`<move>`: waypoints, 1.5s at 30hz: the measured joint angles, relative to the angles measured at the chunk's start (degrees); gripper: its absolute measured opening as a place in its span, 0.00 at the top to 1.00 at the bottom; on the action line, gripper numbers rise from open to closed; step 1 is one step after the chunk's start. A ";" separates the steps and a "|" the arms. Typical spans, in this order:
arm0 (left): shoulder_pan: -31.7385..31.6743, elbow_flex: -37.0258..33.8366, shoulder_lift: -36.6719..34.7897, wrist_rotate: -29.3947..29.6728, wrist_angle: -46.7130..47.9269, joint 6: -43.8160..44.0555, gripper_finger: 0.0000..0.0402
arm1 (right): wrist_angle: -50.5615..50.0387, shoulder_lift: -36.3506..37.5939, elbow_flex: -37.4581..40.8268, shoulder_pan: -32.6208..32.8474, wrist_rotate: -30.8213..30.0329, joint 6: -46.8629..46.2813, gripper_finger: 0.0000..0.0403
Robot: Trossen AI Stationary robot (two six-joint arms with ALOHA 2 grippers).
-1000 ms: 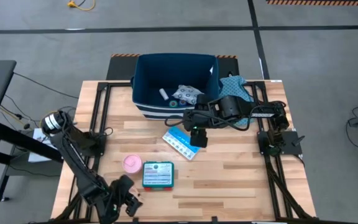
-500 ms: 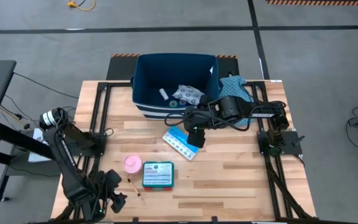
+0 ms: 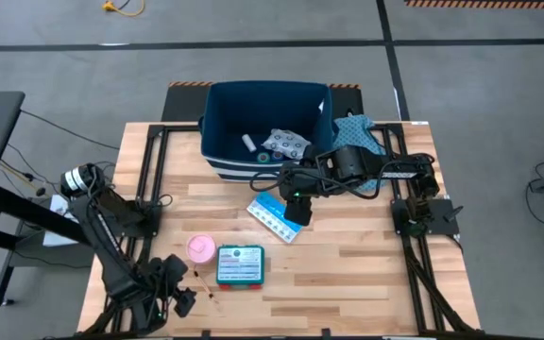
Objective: Pick & place medical supplies in basket/bin
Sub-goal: Put the pink bottle into the bin
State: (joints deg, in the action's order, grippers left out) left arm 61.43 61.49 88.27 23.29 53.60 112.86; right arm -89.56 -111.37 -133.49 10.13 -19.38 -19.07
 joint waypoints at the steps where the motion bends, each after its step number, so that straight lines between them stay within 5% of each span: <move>1: -0.02 -0.12 0.00 0.00 -0.09 0.18 0.22 | 0.02 0.00 0.00 0.00 0.00 0.02 0.39; 19: -6.01 -4.24 0.00 -7.12 -4.87 -1.43 0.22 | 0.26 0.00 0.00 0.00 0.00 0.42 0.39; 45: -12.04 -13.37 0.04 -9.62 -16.02 -1.77 0.22 | 0.50 0.00 0.00 -2.42 -0.18 5.60 0.39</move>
State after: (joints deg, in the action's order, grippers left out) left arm 49.39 48.12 88.31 13.67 37.58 111.09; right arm -89.06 -111.37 -133.49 7.71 -19.56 -13.47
